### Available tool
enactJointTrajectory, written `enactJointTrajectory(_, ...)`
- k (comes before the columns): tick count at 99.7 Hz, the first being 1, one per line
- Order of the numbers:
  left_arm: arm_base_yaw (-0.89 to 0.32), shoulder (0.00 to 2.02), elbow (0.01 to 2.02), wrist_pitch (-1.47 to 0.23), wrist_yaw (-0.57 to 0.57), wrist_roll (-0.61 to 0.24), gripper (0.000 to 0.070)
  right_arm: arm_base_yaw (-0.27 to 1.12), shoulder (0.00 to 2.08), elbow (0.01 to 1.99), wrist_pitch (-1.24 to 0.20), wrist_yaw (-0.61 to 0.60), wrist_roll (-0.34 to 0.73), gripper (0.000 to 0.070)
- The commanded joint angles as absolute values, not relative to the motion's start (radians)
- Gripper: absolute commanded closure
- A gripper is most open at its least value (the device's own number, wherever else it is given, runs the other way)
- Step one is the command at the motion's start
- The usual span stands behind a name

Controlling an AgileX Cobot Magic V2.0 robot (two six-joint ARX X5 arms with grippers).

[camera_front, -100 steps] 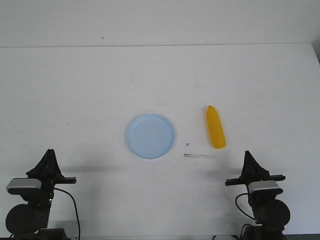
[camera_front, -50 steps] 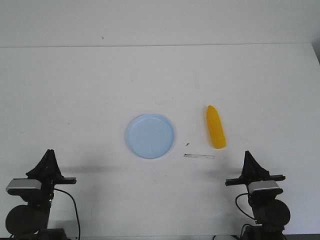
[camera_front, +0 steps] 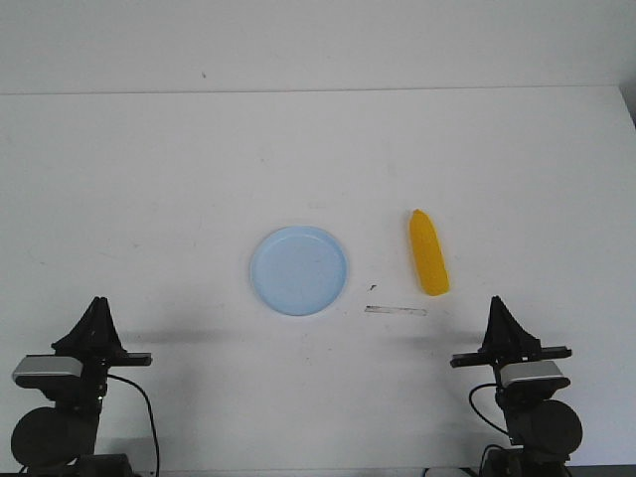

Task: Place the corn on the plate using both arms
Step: 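Reach the right gripper forward over the yellow corn cob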

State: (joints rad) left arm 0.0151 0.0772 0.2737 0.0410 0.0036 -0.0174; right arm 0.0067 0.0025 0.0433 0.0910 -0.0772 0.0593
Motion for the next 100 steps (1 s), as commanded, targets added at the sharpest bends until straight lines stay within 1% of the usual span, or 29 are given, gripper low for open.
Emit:
enactJointTrajectory(1, 0.015, 0.074, 0.287, 0.052, 0.006, -0.015, 0.0698, 0.007, 0.015, 0.088, 0.093, -0.076, 0.053, 0.0692)
enactJointTrajectory(20, 0.015, 0.074, 0.287, 0.052, 0.006, -0.015, 0.0698, 0.007, 0.108, 0.177, -0.013, -0.074, 0.044, 0.0693)
enactJointTrajectory(41, 0.015, 0.074, 0.287, 0.052, 0.006, -0.015, 0.0698, 0.007, 0.31, 0.334, -0.139, -0.073, 0.019, 0.0693)
enactJointTrajectory(57, 0.015, 0.074, 0.287, 0.052, 0.006, -0.015, 0.0698, 0.011, 0.512, 0.464, -0.16, -0.079, 0.018, 0.0693)
enactJointTrajectory(75, 0.015, 0.074, 0.287, 0.052, 0.006, -0.015, 0.0698, 0.056, 0.78, 0.616, -0.184, -0.07, 0.019, 0.0693)
enactJointTrajectory(100, 0.015, 0.074, 0.287, 0.052, 0.006, -0.015, 0.0698, 0.106, 1.141, 0.9, -0.37, -0.075, 0.03, 0.0693)
